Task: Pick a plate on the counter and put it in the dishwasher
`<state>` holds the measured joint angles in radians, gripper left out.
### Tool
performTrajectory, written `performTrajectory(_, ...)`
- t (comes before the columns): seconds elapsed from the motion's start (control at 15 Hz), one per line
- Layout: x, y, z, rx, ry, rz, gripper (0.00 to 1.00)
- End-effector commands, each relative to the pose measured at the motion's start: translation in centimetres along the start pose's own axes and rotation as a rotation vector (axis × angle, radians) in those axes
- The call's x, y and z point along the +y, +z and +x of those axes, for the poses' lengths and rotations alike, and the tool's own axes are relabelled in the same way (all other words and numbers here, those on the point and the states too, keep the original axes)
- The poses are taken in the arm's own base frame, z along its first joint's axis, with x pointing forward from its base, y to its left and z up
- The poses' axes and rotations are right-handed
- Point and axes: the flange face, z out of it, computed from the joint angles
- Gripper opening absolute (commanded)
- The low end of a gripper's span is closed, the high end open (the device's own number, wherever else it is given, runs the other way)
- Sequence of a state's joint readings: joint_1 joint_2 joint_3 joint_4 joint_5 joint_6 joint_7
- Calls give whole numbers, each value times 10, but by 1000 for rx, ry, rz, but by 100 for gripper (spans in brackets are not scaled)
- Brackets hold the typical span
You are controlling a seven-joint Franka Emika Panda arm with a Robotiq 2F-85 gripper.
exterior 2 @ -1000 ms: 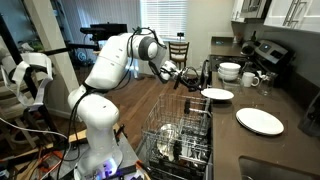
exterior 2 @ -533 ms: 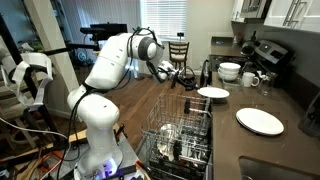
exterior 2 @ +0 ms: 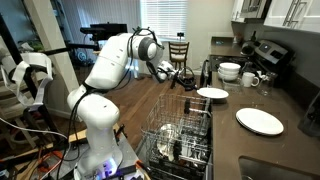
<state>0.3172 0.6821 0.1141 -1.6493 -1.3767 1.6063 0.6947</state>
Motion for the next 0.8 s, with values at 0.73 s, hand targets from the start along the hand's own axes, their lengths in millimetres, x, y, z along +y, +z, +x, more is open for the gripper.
performTrajectory(0.73,-40,-52,3,-75,11,-175,2)
